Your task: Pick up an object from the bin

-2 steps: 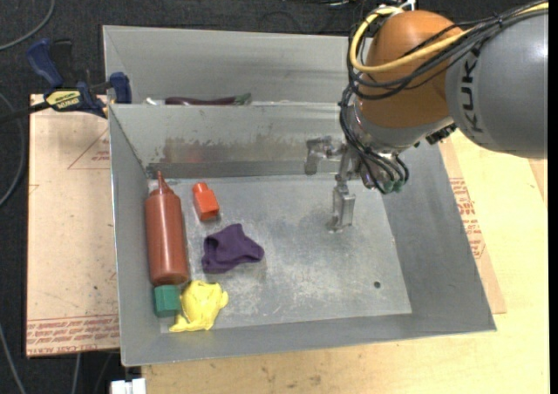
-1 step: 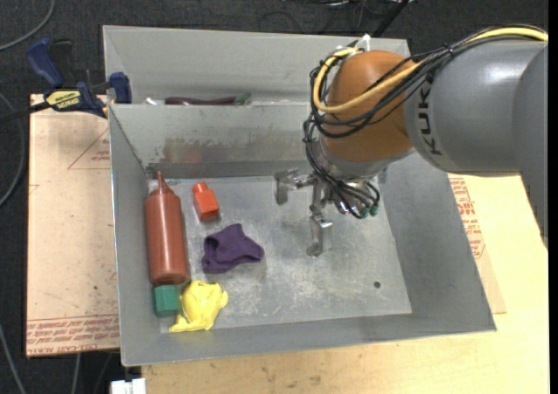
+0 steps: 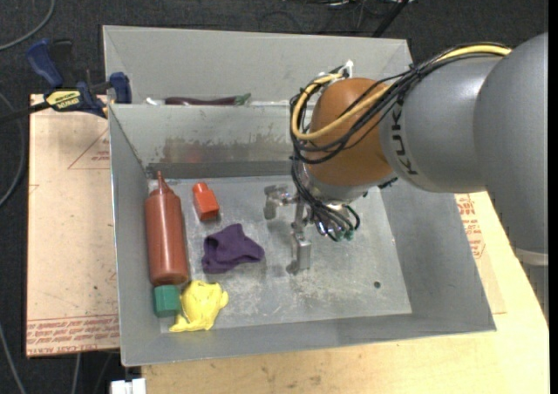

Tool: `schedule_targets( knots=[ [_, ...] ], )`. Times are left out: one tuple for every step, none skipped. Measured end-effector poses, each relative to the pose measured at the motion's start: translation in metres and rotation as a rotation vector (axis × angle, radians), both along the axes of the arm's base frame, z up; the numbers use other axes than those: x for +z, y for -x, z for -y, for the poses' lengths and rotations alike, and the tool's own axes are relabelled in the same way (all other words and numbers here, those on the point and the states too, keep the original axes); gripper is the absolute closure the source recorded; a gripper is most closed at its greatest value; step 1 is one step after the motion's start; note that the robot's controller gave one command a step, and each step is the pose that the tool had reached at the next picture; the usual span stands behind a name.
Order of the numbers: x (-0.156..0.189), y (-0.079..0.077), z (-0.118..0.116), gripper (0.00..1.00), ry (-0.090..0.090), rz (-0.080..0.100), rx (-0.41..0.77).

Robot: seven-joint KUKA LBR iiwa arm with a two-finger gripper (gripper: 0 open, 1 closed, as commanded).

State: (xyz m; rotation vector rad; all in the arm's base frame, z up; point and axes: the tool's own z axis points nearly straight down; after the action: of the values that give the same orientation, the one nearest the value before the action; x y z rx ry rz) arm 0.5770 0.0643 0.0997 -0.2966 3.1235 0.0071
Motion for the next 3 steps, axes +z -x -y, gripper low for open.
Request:
schedule_targets(
  knots=[
    [-0.012,-0.006,-0.023,0.0,0.002,0.003,-0.064],
    [-0.016,-0.009,-0.035,0.0,0.003,0.004,0.015],
    [-0.002,-0.027,-0.038,0.0,-0.004,0.004,0.122]
  ],
)
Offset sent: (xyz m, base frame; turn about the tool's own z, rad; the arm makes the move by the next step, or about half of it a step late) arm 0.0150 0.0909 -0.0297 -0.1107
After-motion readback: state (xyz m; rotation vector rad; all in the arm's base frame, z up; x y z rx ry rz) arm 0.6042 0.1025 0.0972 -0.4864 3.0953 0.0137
